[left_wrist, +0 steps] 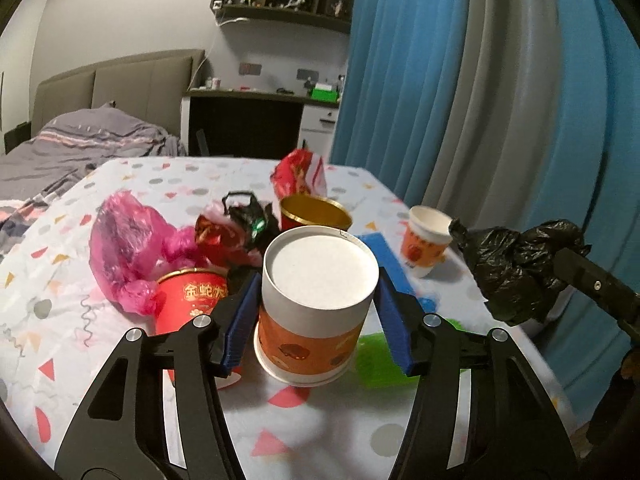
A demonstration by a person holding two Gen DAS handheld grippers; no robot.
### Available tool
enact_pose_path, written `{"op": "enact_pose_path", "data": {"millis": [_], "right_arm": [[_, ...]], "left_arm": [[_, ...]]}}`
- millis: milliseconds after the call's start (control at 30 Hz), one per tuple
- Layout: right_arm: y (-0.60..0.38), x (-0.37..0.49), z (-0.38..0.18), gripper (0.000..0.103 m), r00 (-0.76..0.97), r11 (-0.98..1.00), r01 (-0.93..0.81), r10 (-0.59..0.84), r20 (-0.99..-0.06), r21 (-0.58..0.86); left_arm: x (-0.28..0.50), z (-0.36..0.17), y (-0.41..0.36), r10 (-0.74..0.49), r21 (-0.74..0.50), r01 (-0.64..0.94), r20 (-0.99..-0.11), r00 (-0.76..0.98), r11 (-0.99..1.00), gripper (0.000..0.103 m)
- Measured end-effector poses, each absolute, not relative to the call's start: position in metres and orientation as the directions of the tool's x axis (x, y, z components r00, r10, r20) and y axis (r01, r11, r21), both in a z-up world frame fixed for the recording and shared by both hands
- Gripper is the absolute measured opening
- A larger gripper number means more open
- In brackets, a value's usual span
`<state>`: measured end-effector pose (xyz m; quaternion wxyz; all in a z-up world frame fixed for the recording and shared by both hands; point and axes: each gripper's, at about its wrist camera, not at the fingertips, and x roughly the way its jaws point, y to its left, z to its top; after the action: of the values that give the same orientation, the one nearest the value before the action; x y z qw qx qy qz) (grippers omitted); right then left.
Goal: Collect trash
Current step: 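Grasp the white-orange paper cup with the left tool while the right tool grasps the black bag, then carry the black bag into the grey bin with the right tool while the left tool carries the cup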
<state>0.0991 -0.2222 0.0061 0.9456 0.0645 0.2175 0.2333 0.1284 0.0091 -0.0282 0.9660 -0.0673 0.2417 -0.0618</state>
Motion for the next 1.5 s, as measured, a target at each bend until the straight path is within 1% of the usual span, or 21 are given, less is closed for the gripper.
{"op": "enact_pose_path", "data": {"millis": [200, 367, 500, 600, 700, 933, 1133, 1333, 1367, 1400, 1433, 1500], "right_arm": [[-0.235, 0.089, 0.016, 0.004, 0.832, 0.900, -0.381, 0.433, -0.348, 0.210], [-0.259, 0.087, 0.018, 0.004, 0.885, 0.939, -0.292, 0.336, -0.321, 0.180], [-0.290, 0.091, 0.014, 0.004, 0.923, 0.969, -0.182, 0.226, -0.310, 0.166], [-0.317, 0.098, 0.003, 0.004, 0.934, 0.981, -0.102, 0.151, -0.323, 0.165], [-0.337, 0.105, -0.009, 0.004, 0.933, 0.985, -0.053, 0.108, -0.345, 0.164], [-0.359, 0.126, -0.037, 0.004, 0.922, 0.986, -0.020, 0.082, -0.378, 0.164], [-0.370, 0.144, -0.055, 0.004, 0.906, 0.985, -0.008, 0.081, -0.415, 0.175], [-0.376, 0.153, -0.061, 0.004, 0.896, 0.981, 0.001, 0.086, -0.435, 0.196], [-0.376, 0.154, -0.061, 0.005, 0.895, 0.980, -0.002, 0.090, -0.438, 0.197], [-0.376, 0.153, -0.062, 0.013, 0.893, 0.980, -0.007, 0.096, -0.440, 0.200], [-0.377, 0.154, -0.063, 0.027, 0.893, 0.980, -0.005, 0.094, -0.440, 0.201], [-0.380, 0.153, -0.063, 0.037, 0.895, 0.978, -0.006, 0.098, -0.436, 0.209]], "left_arm": [[0.118, -0.008, -0.004, -0.177, -0.163, 0.118, -0.417, 0.892, 0.980, 0.056], [0.119, 0.004, -0.030, -0.219, -0.138, 0.178, -0.393, 0.893, 0.974, 0.056], [0.131, 0.011, -0.066, -0.285, -0.140, 0.250, -0.375, 0.882, 0.958, 0.056], [0.139, 0.015, -0.094, -0.332, -0.139, 0.301, -0.354, 0.875, 0.943, 0.056], [0.150, 0.016, -0.130, -0.405, -0.147, 0.377, -0.336, 0.850, 0.914, 0.056], [0.173, 0.006, -0.183, -0.477, -0.127, 0.462, -0.319, 0.819, 0.878, 0.056], [0.190, -0.004, -0.196, -0.488, -0.138, 0.470, -0.333, 0.807, 0.872, 0.056], [0.196, -0.012, -0.208, -0.502, -0.161, 0.477, -0.351, 0.790, 0.864, 0.056], [0.197, -0.013, -0.210, -0.506, -0.164, 0.481, -0.352, 0.787, 0.861, 0.056], [0.198, -0.013, -0.211, -0.512, -0.169, 0.485, -0.352, 0.783, 0.858, 0.056], [0.199, -0.013, -0.213, -0.518, -0.173, 0.489, -0.352, 0.780, 0.855, 0.056], [0.202, -0.016, -0.218, -0.520, -0.172, 0.493, -0.358, 0.775, 0.853, 0.056]]}}
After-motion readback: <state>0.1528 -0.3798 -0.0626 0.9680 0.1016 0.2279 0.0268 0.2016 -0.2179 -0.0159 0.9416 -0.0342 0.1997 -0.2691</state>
